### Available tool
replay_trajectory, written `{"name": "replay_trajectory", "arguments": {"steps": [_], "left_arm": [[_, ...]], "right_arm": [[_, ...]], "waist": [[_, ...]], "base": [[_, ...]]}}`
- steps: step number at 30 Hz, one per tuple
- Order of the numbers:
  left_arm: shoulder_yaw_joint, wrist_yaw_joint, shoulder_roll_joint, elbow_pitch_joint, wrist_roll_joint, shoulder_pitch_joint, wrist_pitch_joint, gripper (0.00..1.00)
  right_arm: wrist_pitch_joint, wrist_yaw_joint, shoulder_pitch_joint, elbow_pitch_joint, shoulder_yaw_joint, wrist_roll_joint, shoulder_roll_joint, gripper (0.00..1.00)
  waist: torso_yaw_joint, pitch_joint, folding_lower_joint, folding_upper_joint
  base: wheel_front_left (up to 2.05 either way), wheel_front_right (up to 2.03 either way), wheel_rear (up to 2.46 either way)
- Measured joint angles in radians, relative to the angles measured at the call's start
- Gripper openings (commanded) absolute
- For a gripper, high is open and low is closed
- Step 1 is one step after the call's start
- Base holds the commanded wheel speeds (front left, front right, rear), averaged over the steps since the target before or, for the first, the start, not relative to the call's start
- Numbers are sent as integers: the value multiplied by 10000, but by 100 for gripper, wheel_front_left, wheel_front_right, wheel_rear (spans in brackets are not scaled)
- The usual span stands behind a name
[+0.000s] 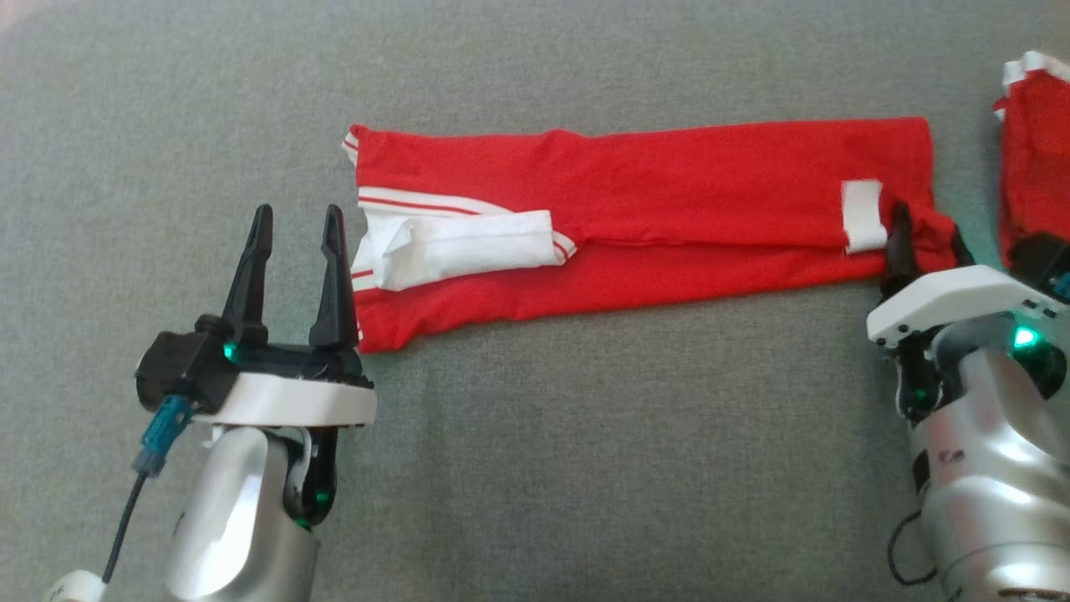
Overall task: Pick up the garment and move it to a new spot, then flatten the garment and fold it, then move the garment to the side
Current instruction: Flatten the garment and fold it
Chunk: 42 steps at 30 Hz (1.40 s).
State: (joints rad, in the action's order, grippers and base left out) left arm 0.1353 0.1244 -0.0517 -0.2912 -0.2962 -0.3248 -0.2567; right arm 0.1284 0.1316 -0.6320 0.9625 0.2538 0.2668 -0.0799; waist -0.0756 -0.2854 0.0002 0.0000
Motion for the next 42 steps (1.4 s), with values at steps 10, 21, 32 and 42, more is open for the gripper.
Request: {"name": "replay_trajectory", "arguments": {"steps": [10, 21, 32, 42], "left_arm": [[-82, 6, 29, -148, 73, -184, 0, 100], [-109, 6, 59, -125, 73, -217, 0, 100], [-107, 6, 77, -79, 0, -37, 0, 100], [-228, 6, 90, 0, -142, 374, 0, 100]], "right_arm": [[-138, 0, -695, 857, -268, -186, 2, 0], [522, 0, -695, 1045, -437, -88, -627, 0], [692, 0, -701, 339, -596, -117, -957, 0], [-88, 0, -575, -1045, -2761, 577, 61, 0]], "waist": [[-35, -118, -1, 0], [292, 356, -2, 0], [327, 955, -2, 0], [-271, 1421, -3, 0]], "base": [[0, 0, 0], [0, 0, 0], [0, 0, 0], [0, 0, 0]]}}
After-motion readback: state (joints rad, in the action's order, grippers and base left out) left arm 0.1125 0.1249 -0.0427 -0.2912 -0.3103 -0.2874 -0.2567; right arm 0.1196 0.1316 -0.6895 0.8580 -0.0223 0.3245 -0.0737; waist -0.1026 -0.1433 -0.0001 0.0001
